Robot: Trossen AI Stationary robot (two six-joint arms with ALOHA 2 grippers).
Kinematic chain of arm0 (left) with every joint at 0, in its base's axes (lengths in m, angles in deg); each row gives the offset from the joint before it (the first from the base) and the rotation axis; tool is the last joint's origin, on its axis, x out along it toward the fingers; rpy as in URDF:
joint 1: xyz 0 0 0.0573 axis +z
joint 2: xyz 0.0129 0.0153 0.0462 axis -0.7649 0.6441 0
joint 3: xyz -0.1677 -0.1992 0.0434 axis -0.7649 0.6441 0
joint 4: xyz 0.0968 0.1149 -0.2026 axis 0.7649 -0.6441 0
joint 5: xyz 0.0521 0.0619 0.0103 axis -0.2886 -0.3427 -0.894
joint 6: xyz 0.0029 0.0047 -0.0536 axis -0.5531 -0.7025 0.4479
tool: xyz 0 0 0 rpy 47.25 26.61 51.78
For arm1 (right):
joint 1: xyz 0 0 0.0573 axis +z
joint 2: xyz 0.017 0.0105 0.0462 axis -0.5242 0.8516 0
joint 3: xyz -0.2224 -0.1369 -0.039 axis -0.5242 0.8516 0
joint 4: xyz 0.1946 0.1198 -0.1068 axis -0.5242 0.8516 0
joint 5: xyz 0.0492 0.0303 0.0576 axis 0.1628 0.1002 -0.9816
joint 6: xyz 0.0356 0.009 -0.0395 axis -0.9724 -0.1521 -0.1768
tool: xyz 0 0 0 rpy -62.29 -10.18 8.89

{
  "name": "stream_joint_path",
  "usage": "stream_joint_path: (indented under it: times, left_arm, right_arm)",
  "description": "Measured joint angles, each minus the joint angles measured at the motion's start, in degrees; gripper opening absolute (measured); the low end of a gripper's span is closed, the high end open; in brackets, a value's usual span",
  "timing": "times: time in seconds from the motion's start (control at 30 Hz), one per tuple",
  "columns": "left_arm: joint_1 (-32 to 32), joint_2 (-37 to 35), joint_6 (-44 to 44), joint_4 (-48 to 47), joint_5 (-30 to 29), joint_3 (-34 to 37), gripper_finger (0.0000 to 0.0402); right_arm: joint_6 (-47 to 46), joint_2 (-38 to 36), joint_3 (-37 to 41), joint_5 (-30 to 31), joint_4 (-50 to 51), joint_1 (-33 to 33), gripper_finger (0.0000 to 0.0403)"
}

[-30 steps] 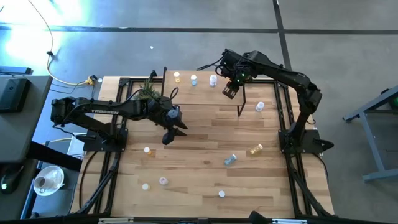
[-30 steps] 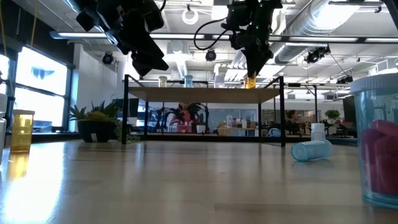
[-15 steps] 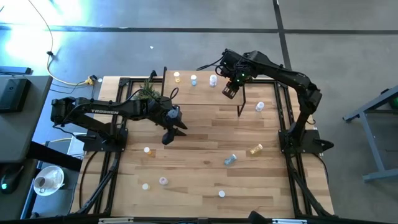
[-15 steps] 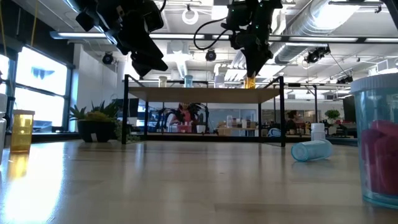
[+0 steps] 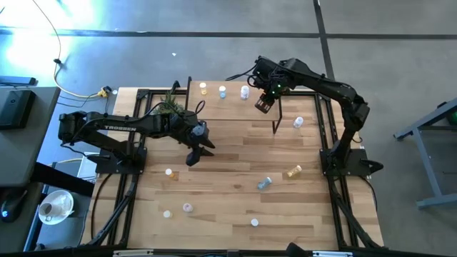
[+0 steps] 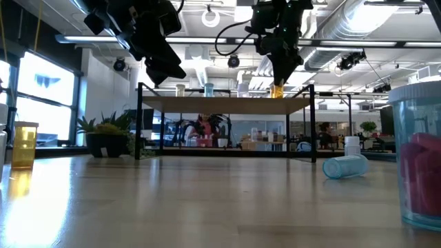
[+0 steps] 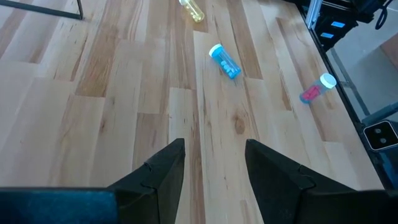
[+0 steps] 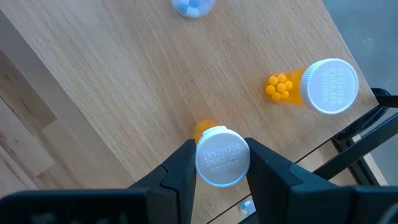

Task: Pick and place medicine bottles onto shelf by color
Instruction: Put the right orange pill bottle on the shelf, then put the left yellow pill bottle on the shelf

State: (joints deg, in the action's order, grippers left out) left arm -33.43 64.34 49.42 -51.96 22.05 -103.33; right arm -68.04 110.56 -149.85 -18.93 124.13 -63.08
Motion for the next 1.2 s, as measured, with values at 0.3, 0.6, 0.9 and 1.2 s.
stream_joint_path:
  times: [0.3, 0.6, 0.9, 1.2]
  left_arm:
    - [0.00, 0.00, 0.00, 0.02, 0.00, 0.00, 0.0158]
    - [0.00, 0.00, -0.15, 0.02, 0.02, 0.00, 0.0158]
    - [0.00, 0.00, -0.01, 0.02, 0.02, 0.00, 0.0158]
    - [0.00, 0.00, 1.78, -0.52, -0.07, -0.02, 0.0158]
  right_arm:
    - [-0.04, 0.00, 0.00, 0.00, -0.35, 0.00, 0.0114]
    - [-1.07, 0.00, 0.00, 0.00, -0.39, 0.00, 0.0173]
    - [-1.05, 0.00, -0.21, 0.00, -0.31, 0.00, 0.0178]
    - [0.35, -0.04, -6.66, 0.02, 1.46, 0.00, 0.0179]
